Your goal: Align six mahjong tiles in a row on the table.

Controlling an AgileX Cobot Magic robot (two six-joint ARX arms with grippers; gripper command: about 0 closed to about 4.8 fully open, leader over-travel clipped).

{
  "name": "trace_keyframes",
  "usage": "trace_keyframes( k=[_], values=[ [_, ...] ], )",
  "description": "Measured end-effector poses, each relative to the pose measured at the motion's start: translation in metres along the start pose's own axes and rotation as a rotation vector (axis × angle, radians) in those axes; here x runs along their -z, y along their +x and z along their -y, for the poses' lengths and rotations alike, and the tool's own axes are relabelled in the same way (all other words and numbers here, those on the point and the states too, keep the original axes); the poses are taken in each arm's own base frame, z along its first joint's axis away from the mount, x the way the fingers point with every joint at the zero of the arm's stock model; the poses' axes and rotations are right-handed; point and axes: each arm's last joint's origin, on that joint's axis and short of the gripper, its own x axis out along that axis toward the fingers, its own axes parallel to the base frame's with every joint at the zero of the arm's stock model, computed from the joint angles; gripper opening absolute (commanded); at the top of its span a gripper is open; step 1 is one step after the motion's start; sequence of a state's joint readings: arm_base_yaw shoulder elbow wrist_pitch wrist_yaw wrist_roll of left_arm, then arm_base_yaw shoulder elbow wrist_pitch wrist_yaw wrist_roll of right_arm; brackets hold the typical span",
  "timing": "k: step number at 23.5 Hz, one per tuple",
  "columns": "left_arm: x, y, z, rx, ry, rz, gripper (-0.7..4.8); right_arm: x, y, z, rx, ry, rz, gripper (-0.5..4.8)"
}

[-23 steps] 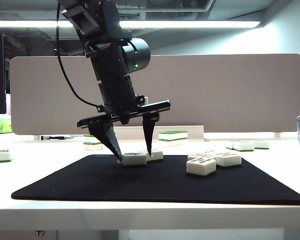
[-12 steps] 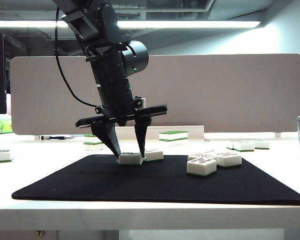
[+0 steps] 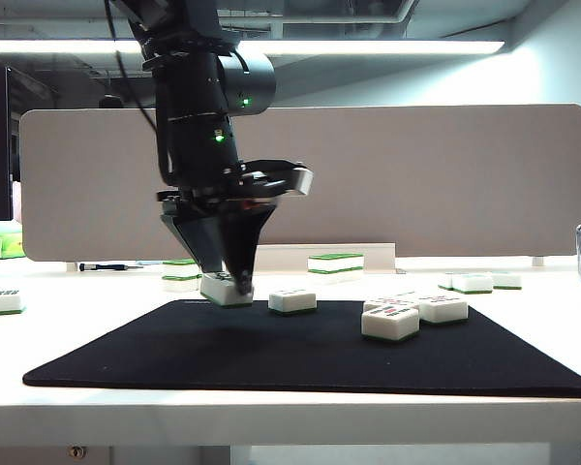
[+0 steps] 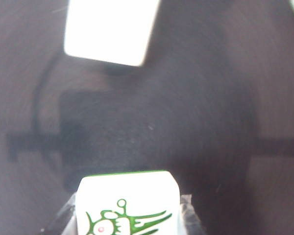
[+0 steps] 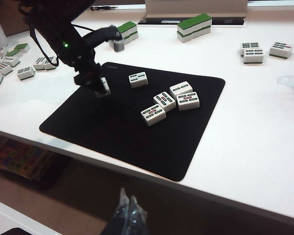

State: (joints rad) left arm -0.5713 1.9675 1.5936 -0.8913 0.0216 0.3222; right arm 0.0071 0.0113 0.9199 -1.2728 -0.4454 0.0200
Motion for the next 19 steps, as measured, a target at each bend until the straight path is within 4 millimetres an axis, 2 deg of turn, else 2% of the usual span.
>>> trace_keyframes(
  k=[2,5,9,13,19],
  values=[
    [0.002,0.001,0.001,0.007,0.225,-0.016,1.83,0.000,0.000,0.000,0.000,0.000,0.000,-0.01],
    [0.002,0.001,-0.002,0.008,0.448,-0.016,1.83,0.000,0.000,0.000,0.000,0.000,0.000,-0.01],
    [0.003,0.001,-0.007,0.001,0.635,0.002,1.83,0.000,0.000,0.000,0.000,0.000,0.000,-0.01],
    [0.002,0.003,-0.016,0.065,0.655,0.087,1.83,0.000,0.000,0.000,0.000,0.000,0.000,-0.01],
    [0.003,0.023,-0.014,0.136,0.673,0.084,1.83,0.000,0.000,0.000,0.000,0.000,0.000,-0.01]
  ],
)
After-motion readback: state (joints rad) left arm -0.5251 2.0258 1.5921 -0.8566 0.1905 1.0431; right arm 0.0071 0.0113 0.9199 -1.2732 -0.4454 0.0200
